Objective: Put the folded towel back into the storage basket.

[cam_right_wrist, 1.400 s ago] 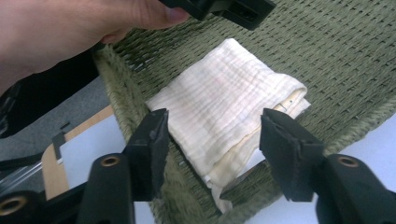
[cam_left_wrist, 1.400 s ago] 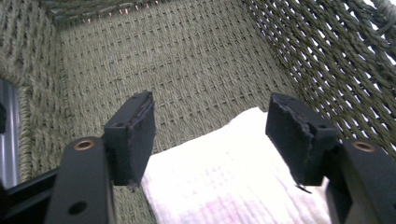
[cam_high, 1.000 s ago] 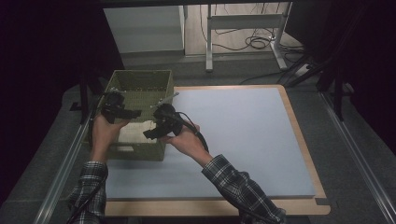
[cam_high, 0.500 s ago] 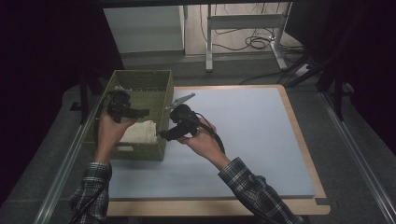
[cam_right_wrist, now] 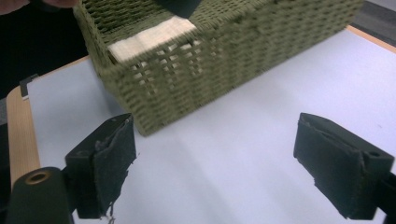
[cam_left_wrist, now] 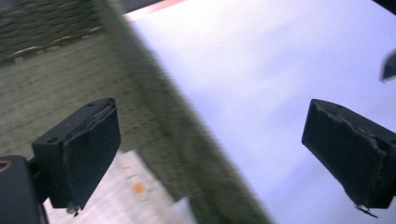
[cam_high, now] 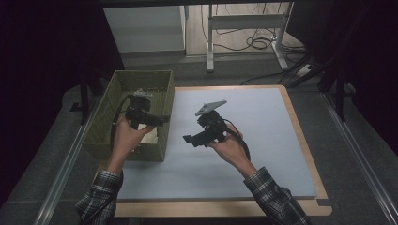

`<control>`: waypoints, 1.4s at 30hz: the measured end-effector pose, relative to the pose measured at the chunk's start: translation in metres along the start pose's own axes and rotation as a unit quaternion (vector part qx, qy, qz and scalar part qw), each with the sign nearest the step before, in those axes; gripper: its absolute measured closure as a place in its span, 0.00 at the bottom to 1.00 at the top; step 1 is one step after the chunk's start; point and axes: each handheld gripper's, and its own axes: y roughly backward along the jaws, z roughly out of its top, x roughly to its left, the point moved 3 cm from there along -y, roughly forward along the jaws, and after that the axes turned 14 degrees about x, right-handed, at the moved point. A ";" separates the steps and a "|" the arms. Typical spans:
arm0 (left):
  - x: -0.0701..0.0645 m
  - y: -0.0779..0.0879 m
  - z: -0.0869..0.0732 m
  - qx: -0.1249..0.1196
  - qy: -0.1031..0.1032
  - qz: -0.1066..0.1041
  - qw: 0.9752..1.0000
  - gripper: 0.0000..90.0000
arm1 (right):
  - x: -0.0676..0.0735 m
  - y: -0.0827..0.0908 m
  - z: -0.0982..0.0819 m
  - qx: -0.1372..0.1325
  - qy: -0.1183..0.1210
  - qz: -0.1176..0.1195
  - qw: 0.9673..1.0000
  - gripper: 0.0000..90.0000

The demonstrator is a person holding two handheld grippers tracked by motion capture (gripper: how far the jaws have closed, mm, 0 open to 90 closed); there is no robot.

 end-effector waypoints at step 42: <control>-0.127 -0.122 -0.094 0.036 -0.097 -0.047 0.994 0.02 | -0.056 0.012 -0.210 0.049 -0.068 -0.099 0.992 0.03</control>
